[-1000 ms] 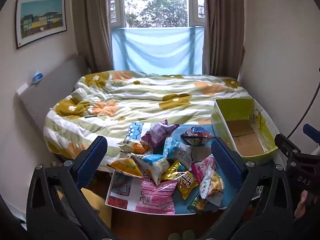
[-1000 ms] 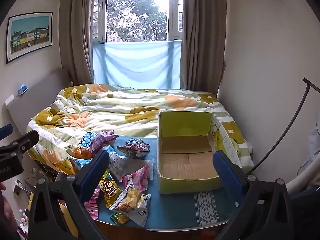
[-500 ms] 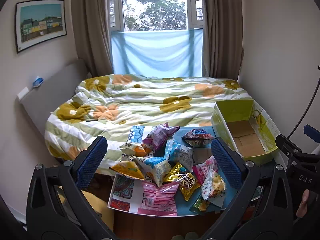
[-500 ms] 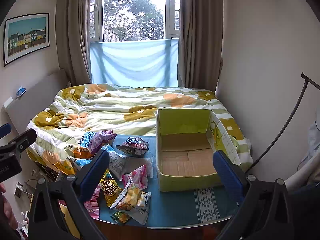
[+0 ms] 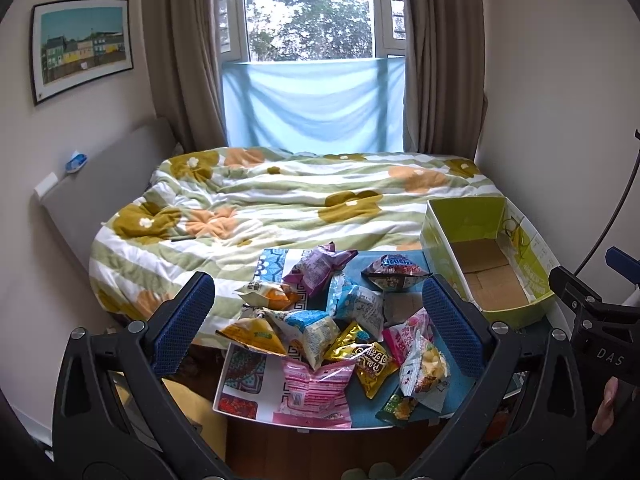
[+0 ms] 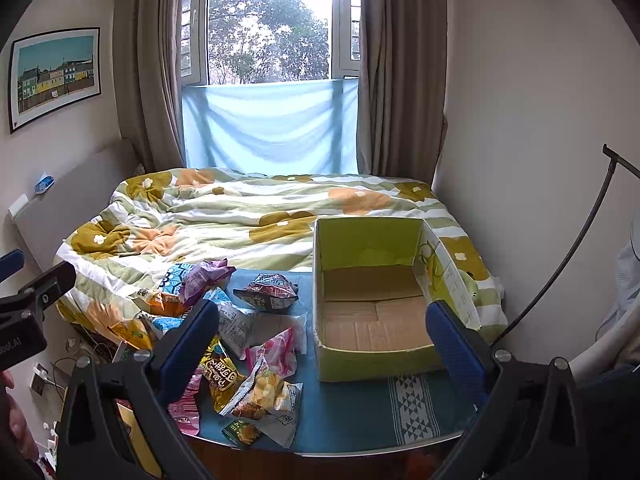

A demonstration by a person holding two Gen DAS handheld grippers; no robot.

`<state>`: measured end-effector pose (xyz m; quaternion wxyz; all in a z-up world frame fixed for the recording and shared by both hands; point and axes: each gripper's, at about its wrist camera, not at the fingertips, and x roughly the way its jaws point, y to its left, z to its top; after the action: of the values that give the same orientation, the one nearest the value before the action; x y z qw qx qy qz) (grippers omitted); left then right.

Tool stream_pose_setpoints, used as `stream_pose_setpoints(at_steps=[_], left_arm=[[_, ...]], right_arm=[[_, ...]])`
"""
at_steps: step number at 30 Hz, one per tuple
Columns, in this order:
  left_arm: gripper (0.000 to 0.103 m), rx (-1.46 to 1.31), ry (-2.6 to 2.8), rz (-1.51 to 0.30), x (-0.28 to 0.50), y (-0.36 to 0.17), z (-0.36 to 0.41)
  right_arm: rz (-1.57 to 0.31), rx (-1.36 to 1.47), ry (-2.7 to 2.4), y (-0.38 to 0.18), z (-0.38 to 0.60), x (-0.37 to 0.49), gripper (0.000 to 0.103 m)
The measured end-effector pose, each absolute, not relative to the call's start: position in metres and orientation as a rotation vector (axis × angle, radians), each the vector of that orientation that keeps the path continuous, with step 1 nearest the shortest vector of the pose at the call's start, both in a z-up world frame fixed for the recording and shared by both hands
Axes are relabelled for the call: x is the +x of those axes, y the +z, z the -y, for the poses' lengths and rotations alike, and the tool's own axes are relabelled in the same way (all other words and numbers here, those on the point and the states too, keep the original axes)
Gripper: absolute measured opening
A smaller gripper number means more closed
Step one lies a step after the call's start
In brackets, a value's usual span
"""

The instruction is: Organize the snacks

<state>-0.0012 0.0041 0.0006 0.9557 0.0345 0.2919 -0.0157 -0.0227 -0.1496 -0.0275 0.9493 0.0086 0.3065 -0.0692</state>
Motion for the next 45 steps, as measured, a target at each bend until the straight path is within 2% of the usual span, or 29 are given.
stream_pose_setpoints(at_steps=[45], left_arm=[[0.102, 0.063, -0.045, -0.602, 0.0065, -0.0018, 0.0003]], right_arm=[[-0.618, 0.015, -0.142, -0.0234, 0.1547, -0.0196, 0.103]])
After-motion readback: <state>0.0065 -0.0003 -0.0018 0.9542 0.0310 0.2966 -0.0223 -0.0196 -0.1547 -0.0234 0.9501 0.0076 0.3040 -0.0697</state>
